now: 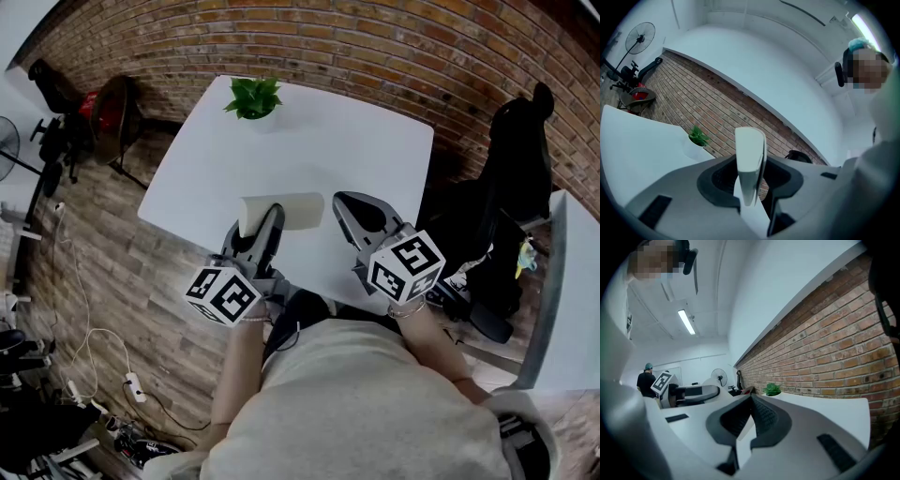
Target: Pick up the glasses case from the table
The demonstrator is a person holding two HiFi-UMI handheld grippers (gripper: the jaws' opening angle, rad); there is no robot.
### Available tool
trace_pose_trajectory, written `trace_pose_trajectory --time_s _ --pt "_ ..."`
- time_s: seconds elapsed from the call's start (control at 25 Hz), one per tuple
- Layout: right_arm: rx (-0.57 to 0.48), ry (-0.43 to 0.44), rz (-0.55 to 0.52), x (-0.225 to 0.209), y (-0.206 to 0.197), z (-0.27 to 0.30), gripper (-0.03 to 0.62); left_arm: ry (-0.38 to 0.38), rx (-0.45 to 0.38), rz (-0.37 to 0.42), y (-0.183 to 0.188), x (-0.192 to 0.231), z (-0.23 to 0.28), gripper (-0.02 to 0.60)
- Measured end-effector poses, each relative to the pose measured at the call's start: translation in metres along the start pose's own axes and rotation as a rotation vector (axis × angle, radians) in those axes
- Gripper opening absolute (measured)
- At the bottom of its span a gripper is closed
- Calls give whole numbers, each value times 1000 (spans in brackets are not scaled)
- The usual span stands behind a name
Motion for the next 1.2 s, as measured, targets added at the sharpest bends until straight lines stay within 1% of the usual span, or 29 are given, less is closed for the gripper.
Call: trace_pose_trajectory --time_s 0.12,0.32,0.56,0.92,1.2 --pt "12 -1 -17 1 -1 0 -2 -3 1 -3 -2 0 1 152" --pt "13 -3 -14 0 1 0 -2 -5 13 3 -3 0 2 152" --pt "21 3 -17 2 0 1 -2 -6 5 -3 -2 0 1 152" --pt "28 11 -14 0 -2 2 -2 25 -13 -4 -1 0 0 152" --pt "29 14 10 -3 -7 2 -2 44 -25 -10 -1 3 -3 152"
Point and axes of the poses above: the fingertips, and each gripper's own axes: z forward along the fingers, x to its left, y out of its top, the point moved 3 cm from there along -z, backward along the fingers, and after that the axes turned 7 degrees about y, right-handed, at the moved point
